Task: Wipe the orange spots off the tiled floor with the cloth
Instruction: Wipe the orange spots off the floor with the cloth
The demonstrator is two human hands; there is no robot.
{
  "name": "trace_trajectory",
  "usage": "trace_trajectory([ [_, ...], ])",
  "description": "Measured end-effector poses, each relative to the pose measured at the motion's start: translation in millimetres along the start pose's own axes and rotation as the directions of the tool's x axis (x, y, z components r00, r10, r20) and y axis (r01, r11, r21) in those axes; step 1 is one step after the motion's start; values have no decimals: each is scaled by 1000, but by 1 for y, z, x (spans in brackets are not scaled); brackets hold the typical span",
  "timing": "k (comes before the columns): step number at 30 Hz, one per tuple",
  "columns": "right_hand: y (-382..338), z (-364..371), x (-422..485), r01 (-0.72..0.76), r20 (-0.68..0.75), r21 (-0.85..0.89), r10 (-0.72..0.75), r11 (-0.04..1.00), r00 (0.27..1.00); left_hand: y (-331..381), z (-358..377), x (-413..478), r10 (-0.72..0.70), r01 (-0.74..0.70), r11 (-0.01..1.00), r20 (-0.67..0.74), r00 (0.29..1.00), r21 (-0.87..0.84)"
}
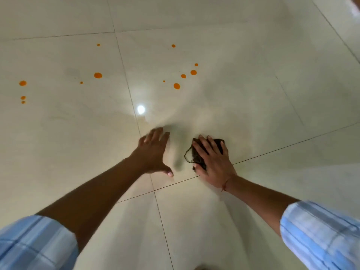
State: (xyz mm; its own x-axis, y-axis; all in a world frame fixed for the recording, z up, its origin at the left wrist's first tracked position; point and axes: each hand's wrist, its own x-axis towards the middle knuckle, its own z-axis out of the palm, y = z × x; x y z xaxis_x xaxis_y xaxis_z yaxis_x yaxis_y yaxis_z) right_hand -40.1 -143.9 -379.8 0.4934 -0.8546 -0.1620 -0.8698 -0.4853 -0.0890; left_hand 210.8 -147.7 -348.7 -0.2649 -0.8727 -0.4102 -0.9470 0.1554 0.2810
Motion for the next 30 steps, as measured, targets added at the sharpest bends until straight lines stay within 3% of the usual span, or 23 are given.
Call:
trace_trajectory([
  [4,-9,-18,100,-303,-43,49,305,952,951,-66,-8,-31,-203,191,967,54,978,171],
  [5,-26,-19,124,-324,-48,58,326,944,944,-80,-3,-37,-236,220,960,80,969,172],
  [6,-43,-18,136,-298,-73,55,301,953,951,-88,-1,-39,-238,217,961,113,965,168],
  [8,-79,-4,111,-111,-101,57,117,992,988,-91,0,-40,-216,191,968,152,965,161],
  [10,-95,8,43,123,-72,47,-119,991,990,-85,-6,-42,-218,189,966,164,962,175],
  [12,-84,7,-8,248,10,21,-248,969,969,-80,-10,-43,-222,192,965,171,960,177],
  [14,-66,2,12,239,28,-12,-239,971,971,-80,-10,-43,-224,197,966,163,961,167],
  [17,-94,-10,97,-64,-14,20,64,998,998,-86,-6,-47,-212,198,972,109,971,129],
  [18,-111,-12,113,-84,-31,32,85,996,996,-88,-4,-48,-206,198,975,69,976,103],
  [19,-129,-8,116,-28,-28,35,29,999,999,-90,-1,-54,-227,225,972,32,973,68],
  [21,-140,1,93,257,38,11,-257,966,966,-85,6,-67,-337,337,941,-20,941,34],
  [24,-100,-10,83,638,165,-63,-622,768,765,-74,11,-82,-472,472,882,22,881,9],
  [25,-92,-16,101,667,179,-107,-645,738,743,-74,12,-82,-481,482,876,60,875,-2],
  [28,-90,-24,153,470,182,-103,-448,876,875,-75,15,-77,-467,472,881,116,877,-27],
  [30,-93,-22,161,472,179,-71,-454,879,873,-76,15,-75,-469,475,880,144,871,-13],
])
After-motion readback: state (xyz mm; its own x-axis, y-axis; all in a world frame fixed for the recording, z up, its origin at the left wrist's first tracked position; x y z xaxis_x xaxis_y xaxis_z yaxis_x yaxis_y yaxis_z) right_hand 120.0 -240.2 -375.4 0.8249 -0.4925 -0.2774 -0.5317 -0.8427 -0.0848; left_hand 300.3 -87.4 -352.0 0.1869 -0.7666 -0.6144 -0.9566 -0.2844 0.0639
